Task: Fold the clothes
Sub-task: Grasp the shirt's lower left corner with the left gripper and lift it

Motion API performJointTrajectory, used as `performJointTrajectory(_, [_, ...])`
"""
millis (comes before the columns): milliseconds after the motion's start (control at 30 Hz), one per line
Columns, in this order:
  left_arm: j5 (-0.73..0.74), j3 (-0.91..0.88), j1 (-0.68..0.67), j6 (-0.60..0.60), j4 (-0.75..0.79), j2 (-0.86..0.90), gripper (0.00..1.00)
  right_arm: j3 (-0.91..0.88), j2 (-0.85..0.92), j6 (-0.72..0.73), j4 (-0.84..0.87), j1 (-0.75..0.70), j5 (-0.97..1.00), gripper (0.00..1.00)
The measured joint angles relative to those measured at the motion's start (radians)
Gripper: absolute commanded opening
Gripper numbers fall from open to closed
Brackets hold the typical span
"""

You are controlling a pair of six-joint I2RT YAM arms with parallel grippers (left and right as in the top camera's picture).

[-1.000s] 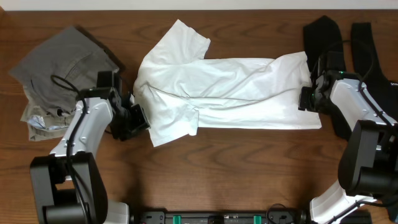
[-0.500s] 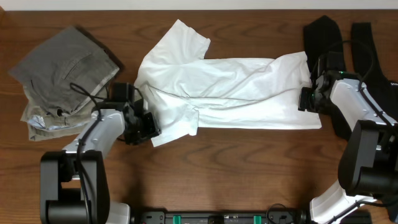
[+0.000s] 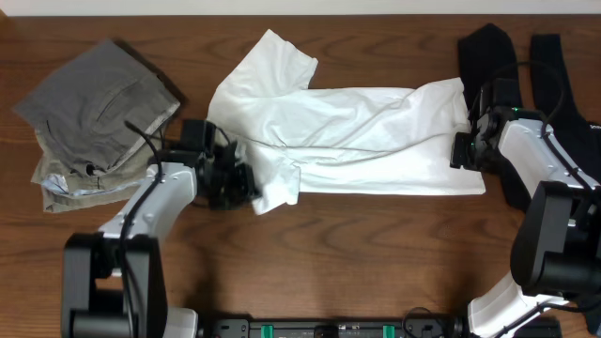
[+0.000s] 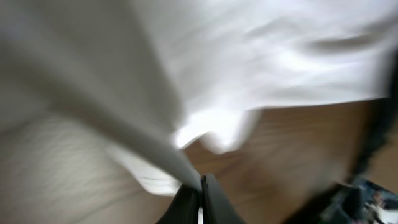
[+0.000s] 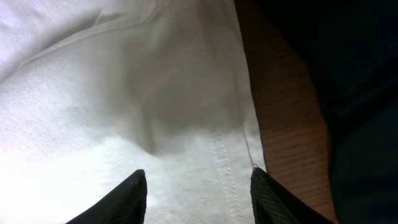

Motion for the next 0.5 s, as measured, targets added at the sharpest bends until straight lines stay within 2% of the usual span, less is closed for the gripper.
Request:
performJointTrajectory(233, [0.127, 0.068, 0.0, -0.055, 0.223, -0.106, 0.06, 0.0, 0.0, 0.0, 0.0, 0.0, 0.0, 0.52])
performJointTrajectory(500, [0.131, 0.069, -0.023, -0.091, 0.299, -0.097, 0.06, 0.0, 0.0, 0.0, 0.0, 0.0, 0.0, 0.52])
